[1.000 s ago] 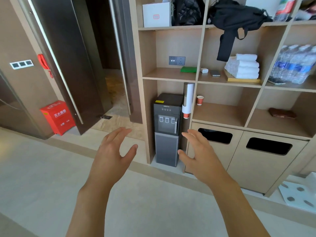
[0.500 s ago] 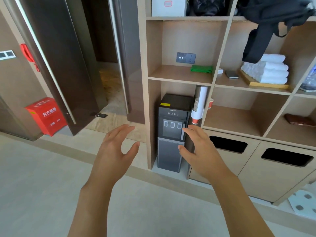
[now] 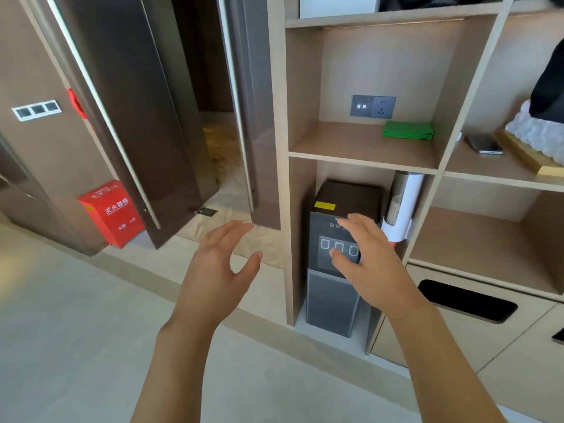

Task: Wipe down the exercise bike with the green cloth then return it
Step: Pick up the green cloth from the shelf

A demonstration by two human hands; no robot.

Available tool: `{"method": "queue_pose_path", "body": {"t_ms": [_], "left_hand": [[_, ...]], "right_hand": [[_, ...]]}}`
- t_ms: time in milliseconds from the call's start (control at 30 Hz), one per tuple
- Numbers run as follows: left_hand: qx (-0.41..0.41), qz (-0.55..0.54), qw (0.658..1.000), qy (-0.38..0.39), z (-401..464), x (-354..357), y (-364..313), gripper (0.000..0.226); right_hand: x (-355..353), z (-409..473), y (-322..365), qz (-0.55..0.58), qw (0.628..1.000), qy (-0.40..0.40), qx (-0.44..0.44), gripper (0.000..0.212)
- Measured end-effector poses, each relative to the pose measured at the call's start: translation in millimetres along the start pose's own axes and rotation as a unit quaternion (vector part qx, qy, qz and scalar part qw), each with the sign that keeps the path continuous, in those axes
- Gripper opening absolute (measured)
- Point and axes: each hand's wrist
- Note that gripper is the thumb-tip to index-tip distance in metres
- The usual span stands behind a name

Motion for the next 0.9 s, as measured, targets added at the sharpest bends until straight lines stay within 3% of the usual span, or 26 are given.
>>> {"method": "queue_pose_path", "body": {"t_ms": [433, 700, 900], "left_hand": [[0.012, 0.000, 1.000, 0.013, 180, 102, 9, 0.049], [0.058, -0.061, 0.995, 0.054, 286, 155, 23, 0.048], [0.115, -0.079, 0.986, 0.091, 370, 186, 43, 0.051]], "right_hand": [[-15, 186, -70, 0.006, 1.000, -0.008, 0.000, 0.058], [-9, 272, -101, -0.006, 0.997, -0.065, 0.030, 0.057], [-2, 332, -106, 0.002, 0.991, -0.084, 0.100, 0.062]]}}
Point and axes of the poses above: each hand's wrist, its own z-axis towards the middle knuckle, its own x-axis out of the palm, y = z × x, and after that the axes turned 3 degrees about x, right-handed
